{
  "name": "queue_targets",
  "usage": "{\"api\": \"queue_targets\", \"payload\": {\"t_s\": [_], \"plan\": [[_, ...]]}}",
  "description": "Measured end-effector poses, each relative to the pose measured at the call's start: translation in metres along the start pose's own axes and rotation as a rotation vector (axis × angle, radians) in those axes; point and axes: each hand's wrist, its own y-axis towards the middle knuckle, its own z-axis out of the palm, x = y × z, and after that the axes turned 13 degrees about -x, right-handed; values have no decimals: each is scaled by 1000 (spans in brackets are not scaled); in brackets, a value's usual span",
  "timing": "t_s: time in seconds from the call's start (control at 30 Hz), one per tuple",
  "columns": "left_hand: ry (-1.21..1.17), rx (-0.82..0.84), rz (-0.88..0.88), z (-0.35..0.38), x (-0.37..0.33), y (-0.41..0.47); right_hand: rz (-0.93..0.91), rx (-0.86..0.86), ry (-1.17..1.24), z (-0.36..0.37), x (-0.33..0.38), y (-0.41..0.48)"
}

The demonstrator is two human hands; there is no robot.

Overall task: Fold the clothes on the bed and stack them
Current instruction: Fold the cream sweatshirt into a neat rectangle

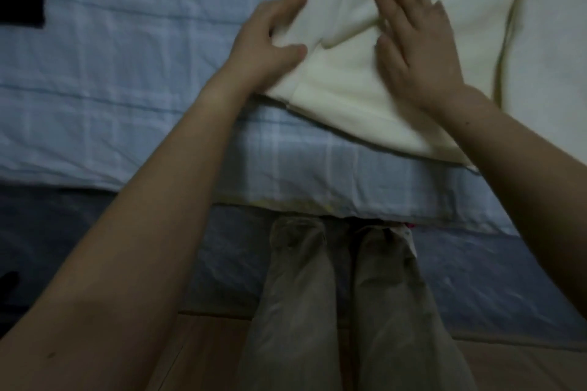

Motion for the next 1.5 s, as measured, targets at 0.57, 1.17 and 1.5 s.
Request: {"api": "queue_targets", "payload": {"t_s": [0.57, 1.17, 1.5], "plan": [[-101, 71, -13, 0, -11, 43, 55, -45, -6, 15, 6, -5], [-177, 56, -8, 7, -11, 79, 79, -137, 52, 23, -4, 25], [-135, 23, 62, 4, -5, 105, 87, -158, 19, 31, -6, 30]]}}
